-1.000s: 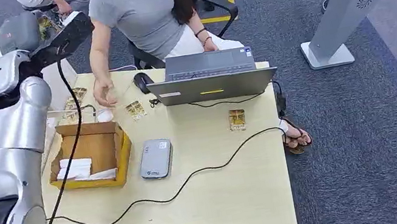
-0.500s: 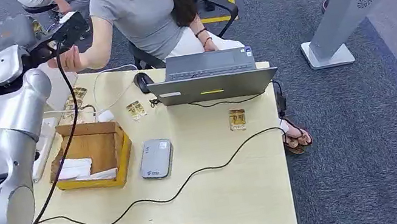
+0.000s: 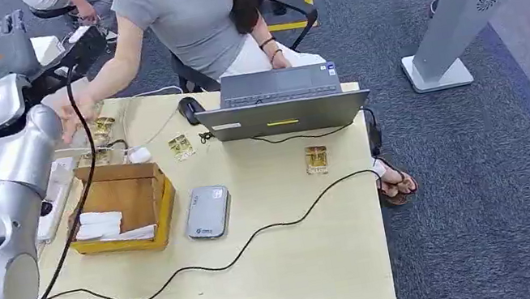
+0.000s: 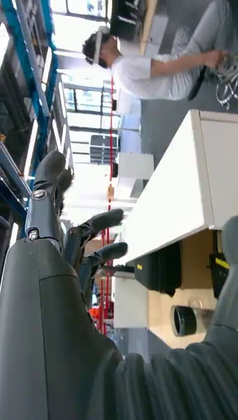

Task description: Pass the card to the sensor for recognition and then transmit it.

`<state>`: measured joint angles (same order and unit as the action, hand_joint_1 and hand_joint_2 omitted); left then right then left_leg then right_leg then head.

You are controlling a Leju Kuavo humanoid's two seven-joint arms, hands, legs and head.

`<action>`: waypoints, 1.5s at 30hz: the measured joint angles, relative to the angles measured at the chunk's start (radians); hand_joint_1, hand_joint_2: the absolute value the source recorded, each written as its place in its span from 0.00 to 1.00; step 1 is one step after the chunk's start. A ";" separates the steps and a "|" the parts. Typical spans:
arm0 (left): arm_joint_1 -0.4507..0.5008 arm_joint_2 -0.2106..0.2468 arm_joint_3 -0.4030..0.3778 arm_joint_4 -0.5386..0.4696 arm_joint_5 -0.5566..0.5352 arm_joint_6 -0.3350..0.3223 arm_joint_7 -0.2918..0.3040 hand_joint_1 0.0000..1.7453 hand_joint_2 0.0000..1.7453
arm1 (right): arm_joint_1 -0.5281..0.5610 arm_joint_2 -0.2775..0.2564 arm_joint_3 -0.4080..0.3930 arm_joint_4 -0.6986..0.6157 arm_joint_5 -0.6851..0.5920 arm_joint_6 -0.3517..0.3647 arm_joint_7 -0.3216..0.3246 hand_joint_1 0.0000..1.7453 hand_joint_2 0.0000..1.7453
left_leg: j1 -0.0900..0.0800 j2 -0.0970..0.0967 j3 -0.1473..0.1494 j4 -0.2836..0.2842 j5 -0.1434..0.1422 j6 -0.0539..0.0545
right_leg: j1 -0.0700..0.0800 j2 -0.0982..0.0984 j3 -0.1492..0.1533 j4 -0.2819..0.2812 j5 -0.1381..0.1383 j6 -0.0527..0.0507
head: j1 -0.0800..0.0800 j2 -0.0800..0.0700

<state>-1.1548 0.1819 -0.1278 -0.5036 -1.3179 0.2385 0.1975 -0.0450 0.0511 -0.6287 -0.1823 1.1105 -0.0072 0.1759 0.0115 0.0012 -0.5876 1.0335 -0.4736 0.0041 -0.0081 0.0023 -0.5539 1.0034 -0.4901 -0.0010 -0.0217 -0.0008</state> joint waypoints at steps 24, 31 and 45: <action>1.122 0.094 0.342 -1.011 0.427 0.114 -0.422 0.00 1.00 | 0.028 0.016 -0.112 0.000 -0.041 -0.042 0.006 0.00 0.00 | -0.001 0.007 0.000 -0.002 -0.008 -0.001 | -0.002 0.007 -0.001 -0.001 -0.007 0.000 | -0.002 0.000; 1.306 -0.009 0.702 -1.146 0.867 -0.216 -0.689 0.00 1.00 | 0.037 0.020 -0.140 0.000 -0.033 -0.063 -0.022 0.00 0.00 | 0.000 0.006 0.001 -0.003 -0.009 -0.001 | -0.001 0.007 0.001 0.000 -0.008 -0.001 | -0.001 0.000; 1.164 -0.154 1.578 -0.614 1.288 -0.628 -0.576 0.00 1.00 | 0.029 0.024 -0.190 0.000 -0.008 -0.083 -0.021 0.00 1.00 | -0.001 0.003 0.003 -0.003 -0.009 -0.001 | -0.001 0.002 0.003 -0.001 -0.008 -0.002 | 0.002 0.000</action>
<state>0.0093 0.0278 1.4504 -1.1181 -0.0298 -0.3898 -0.3783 -0.0159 0.0755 -0.8187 -0.1820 1.1025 -0.0904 0.1549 0.0102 0.0039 -0.5844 1.0310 -0.4821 0.0028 -0.0093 0.0042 -0.5509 1.0023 -0.4986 -0.0025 -0.0194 -0.0008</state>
